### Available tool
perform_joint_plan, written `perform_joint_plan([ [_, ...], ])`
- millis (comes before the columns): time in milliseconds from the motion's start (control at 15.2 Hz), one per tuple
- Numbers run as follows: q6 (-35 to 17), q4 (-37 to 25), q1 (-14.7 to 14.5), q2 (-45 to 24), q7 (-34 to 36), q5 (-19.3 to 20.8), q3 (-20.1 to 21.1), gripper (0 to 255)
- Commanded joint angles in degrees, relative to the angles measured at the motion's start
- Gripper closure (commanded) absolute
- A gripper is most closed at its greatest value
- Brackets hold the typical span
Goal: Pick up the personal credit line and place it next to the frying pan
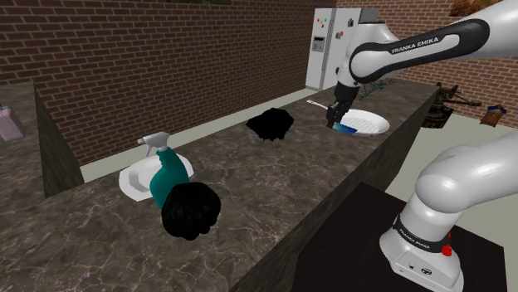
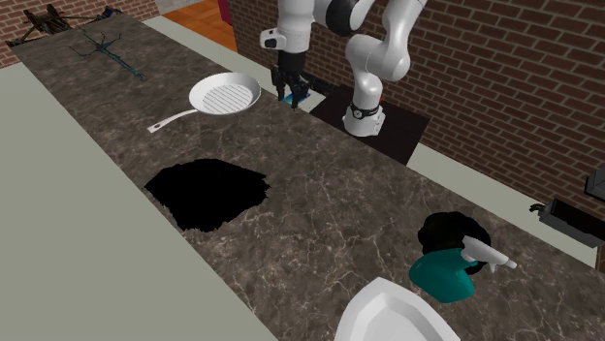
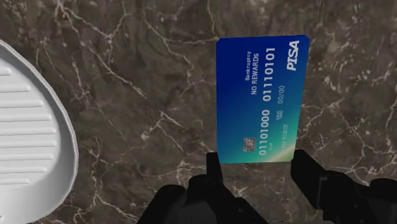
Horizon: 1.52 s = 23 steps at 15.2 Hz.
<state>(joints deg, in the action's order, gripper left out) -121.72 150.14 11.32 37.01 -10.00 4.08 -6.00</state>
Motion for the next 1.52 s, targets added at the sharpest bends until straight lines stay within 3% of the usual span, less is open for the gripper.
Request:
perform_joint_plan([
  [0, 0.5, 1.2, 1.5, 1.8, -2.9, 1.3, -2.4, 255],
  [132, 1.0, 1.5, 3.2, 2.7, -6.2, 2.7, -5.1, 255],
  [1452, -18.1, 12.2, 3.4, -5.8, -6.4, 4.0, -7.2, 255],
])
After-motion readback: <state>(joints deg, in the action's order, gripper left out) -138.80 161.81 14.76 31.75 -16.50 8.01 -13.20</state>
